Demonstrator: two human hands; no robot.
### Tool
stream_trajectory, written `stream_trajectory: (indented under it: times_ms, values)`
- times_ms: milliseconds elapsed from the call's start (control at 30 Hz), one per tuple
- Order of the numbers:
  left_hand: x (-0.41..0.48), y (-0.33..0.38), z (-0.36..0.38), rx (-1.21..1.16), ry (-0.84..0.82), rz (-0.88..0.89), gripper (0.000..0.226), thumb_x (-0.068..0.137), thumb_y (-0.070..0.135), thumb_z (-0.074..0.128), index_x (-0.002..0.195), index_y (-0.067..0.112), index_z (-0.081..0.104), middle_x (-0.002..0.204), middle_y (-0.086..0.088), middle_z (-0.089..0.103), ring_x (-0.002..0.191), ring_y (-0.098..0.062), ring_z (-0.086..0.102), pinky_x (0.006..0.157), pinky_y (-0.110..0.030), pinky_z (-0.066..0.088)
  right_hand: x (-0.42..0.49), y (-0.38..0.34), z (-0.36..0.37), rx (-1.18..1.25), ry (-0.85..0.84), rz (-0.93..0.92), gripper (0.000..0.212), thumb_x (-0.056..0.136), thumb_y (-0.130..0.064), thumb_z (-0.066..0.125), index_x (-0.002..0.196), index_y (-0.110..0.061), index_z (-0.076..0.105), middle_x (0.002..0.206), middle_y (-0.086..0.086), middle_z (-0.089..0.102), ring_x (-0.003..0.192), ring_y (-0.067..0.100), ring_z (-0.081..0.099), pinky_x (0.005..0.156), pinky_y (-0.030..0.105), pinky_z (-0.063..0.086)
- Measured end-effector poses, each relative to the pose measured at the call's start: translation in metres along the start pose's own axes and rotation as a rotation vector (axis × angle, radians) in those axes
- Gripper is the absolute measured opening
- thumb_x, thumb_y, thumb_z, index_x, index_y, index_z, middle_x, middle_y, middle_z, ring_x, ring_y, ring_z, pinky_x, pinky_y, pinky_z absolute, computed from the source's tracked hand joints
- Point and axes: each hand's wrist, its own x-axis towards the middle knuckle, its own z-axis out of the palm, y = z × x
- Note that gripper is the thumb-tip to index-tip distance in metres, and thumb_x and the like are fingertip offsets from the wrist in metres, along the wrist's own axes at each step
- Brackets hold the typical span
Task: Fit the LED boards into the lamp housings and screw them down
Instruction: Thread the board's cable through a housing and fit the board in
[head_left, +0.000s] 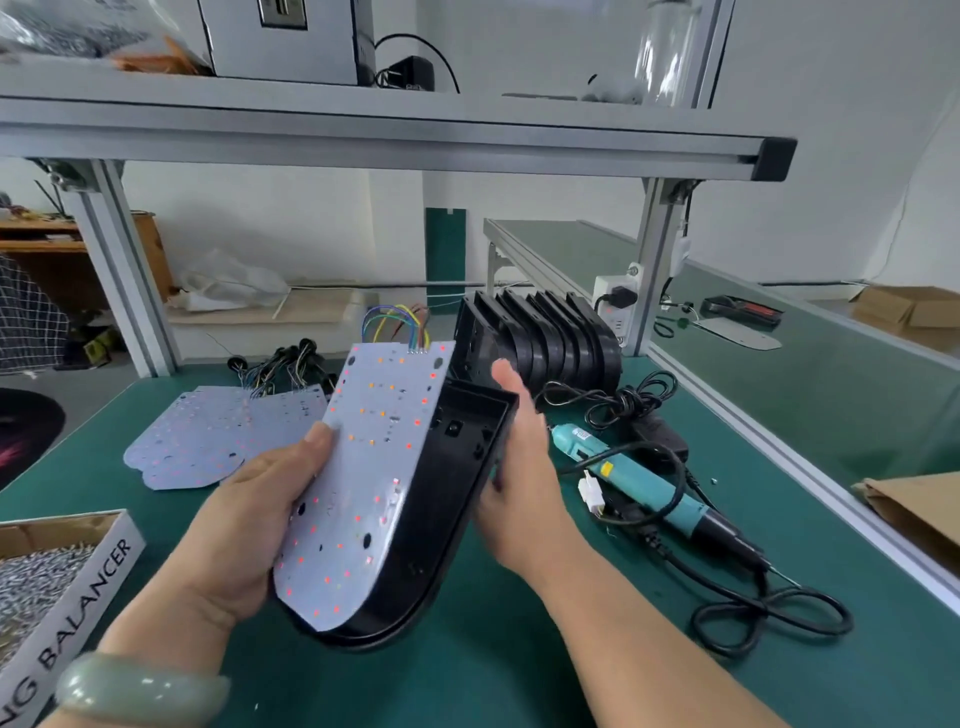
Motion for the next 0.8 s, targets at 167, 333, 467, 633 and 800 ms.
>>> stream_trajectory:
  times_ms: [167, 333, 467, 633, 800]
  values:
    - [0.000, -0.003, 0.002, -0.094, -0.017, -0.041, 0.043, 0.073, 0.046, 0.053, 0.071, 0.011, 0.078, 0.069, -0.012, 0.071, 0.050, -0.021, 0.066, 0.045, -0.024, 0.053, 0.002, 0.006, 0.004, 0.211, -0.108, 0.135, 0.028, 0.088, 0.014, 0.049, 0.098, -0.004, 0.068, 0.092, -0.001, 0.071, 0.084, 0.000, 0.062, 0.077, 0.018, 0.051]
    - [0.000, 0.002, -0.002, -0.220, 0.056, 0.011, 0.041, 0.073, 0.045, 0.054, 0.080, 0.012, 0.077, 0.071, -0.005, 0.072, 0.054, -0.015, 0.068, 0.047, -0.021, 0.054, 0.008, 0.016, 0.000, -0.086, -0.073, 0.184, 0.051, 0.096, -0.005, 0.042, 0.056, -0.037, 0.041, 0.057, -0.018, 0.046, 0.060, -0.011, 0.049, 0.056, 0.011, 0.034]
    - [0.003, -0.003, 0.000, -0.107, 0.054, -0.076, 0.042, 0.067, 0.045, 0.056, 0.073, 0.010, 0.078, 0.074, -0.009, 0.073, 0.052, -0.019, 0.067, 0.045, -0.023, 0.053, 0.003, 0.028, -0.002, -0.090, -0.100, 0.275, 0.059, 0.092, 0.000, 0.039, 0.045, -0.035, 0.043, 0.047, -0.016, 0.040, 0.050, -0.004, 0.043, 0.050, 0.007, 0.033]
    - [0.002, -0.004, 0.005, -0.115, 0.045, -0.056, 0.040, 0.083, 0.040, 0.051, 0.065, 0.016, 0.079, 0.069, -0.004, 0.073, 0.053, -0.014, 0.068, 0.042, -0.021, 0.051, 0.017, 0.010, -0.020, 0.449, 0.085, 0.467, 0.025, 0.100, -0.024, 0.044, 0.111, -0.023, 0.066, 0.115, -0.015, 0.065, 0.104, -0.011, 0.055, 0.090, 0.018, 0.038]
    - [-0.001, -0.003, 0.010, -0.071, 0.041, -0.028, 0.047, 0.090, 0.038, 0.047, 0.060, 0.017, 0.077, 0.062, -0.002, 0.072, 0.048, -0.013, 0.066, 0.040, -0.017, 0.047, 0.050, -0.036, -0.051, 0.036, -0.114, 0.135, 0.018, 0.093, -0.036, 0.056, 0.100, -0.023, 0.066, 0.090, -0.013, 0.060, 0.077, 0.001, 0.050, 0.078, 0.024, 0.044]
